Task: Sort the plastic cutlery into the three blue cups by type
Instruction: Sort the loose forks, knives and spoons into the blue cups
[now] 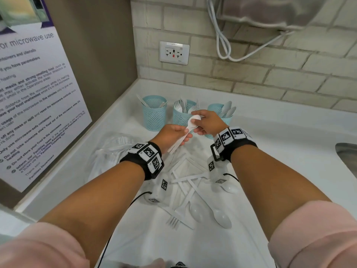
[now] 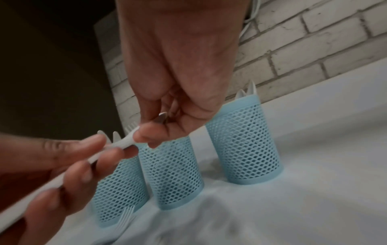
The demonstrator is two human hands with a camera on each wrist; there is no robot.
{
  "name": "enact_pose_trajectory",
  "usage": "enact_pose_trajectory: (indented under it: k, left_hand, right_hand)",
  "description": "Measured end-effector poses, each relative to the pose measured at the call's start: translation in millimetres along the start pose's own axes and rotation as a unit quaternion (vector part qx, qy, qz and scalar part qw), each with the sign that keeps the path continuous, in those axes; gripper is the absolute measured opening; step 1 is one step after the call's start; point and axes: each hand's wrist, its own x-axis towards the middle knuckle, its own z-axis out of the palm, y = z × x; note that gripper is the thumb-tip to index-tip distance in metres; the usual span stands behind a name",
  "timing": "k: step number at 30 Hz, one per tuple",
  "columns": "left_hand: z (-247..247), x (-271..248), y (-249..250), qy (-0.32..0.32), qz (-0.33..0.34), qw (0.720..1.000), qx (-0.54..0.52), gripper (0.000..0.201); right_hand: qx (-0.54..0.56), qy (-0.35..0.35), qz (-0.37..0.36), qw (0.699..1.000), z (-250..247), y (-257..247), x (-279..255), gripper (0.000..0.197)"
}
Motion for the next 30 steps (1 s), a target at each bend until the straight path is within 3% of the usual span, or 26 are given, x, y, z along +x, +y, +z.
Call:
enact_pose_trajectory:
  k: [3,6,9,12,17,22,26,30]
  left_hand:
    - [7,2,0,-0.009,0.008,1.000,0.008,0.024]
    - [4,4,1,-0.003,-0.008,1.000,0.020,0.018]
    - [-11,9,-1,0.055,-0.022,0.997,0.040,0.010]
    - [-28,16,-8,0.140,-0.031,0.985,0.093,0.012]
    - [-46,17,-17,0.209,-0.031,0.942,0.260,0.022]
    - [-59,14,-22,0.214,-0.064,0.920,0.321,0.030]
    - [-58,13,-25,0.187,-0.079,0.904,0.377,0.033]
    - [-48,12,-30,0.111,-0.106,0.869,0.471,0.044]
  right_hand:
    - [-0.042,0.055,-0.048,0.996,-13,3,1,0.024]
    - [-0.065,0.214,-0.097,0.970,-37,-5,4,0.021]
    - [-0.082,0.366,-0.098,0.922,-69,-17,2,0.026]
    - [-0.122,0.414,-0.108,0.895,-89,-18,-1,0.026]
    - [-0.160,0.443,-0.114,0.875,-93,3,4,0.025]
    - [-0.319,0.399,-0.092,0.855,-80,18,8,0.029]
    - [-0.437,0.336,-0.116,0.826,-68,31,11,0.031]
    - [-0.463,0.321,-0.112,0.819,-59,33,11,0.030]
